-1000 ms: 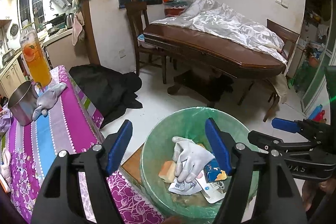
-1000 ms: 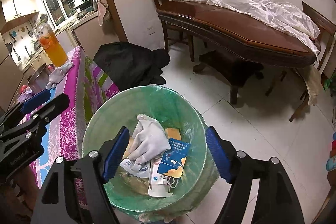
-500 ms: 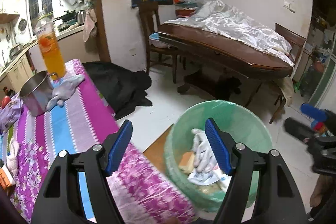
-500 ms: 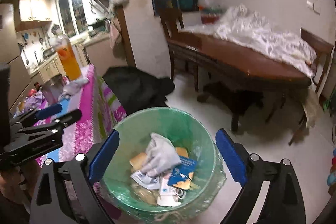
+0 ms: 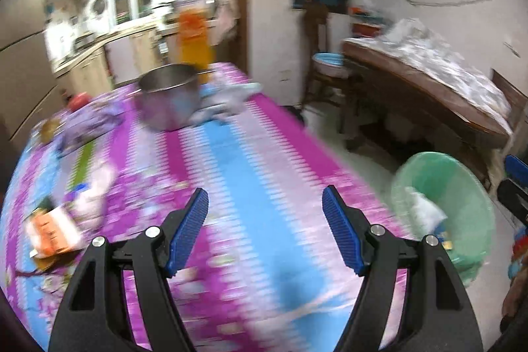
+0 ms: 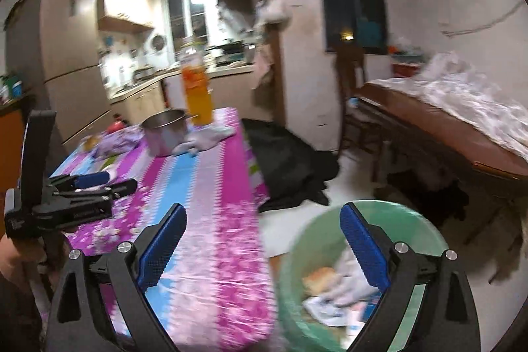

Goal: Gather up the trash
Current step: 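Swing both grippers to the table and grasp the white paper cup with the left gripper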

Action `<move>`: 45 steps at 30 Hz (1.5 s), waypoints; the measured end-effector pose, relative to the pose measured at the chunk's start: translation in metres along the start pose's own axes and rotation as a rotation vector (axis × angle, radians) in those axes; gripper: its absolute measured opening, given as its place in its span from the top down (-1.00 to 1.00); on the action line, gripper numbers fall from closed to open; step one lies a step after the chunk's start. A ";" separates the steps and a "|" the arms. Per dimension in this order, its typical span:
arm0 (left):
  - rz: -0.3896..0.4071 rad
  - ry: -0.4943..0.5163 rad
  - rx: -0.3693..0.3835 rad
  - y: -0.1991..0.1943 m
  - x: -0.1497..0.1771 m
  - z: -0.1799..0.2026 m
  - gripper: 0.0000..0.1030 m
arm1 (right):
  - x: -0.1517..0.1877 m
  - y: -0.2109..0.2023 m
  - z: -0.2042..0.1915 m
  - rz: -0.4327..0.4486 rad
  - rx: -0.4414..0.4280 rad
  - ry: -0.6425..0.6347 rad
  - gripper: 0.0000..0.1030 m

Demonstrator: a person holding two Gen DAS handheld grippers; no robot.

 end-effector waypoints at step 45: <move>0.028 -0.527 -0.174 -0.033 0.064 -0.347 0.18 | 0.038 0.216 -0.343 -0.349 -0.584 -0.213 -0.48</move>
Point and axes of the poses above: each gripper's, at about its wrist camera, not at the fingertips, and y roughly the way its jaws point, z to its right, x to its underside, the point moved 7 cm from there along y, roughly the way its jaws point, and after that the axes turned 9 degrees about -x, right-handed, at the moved point
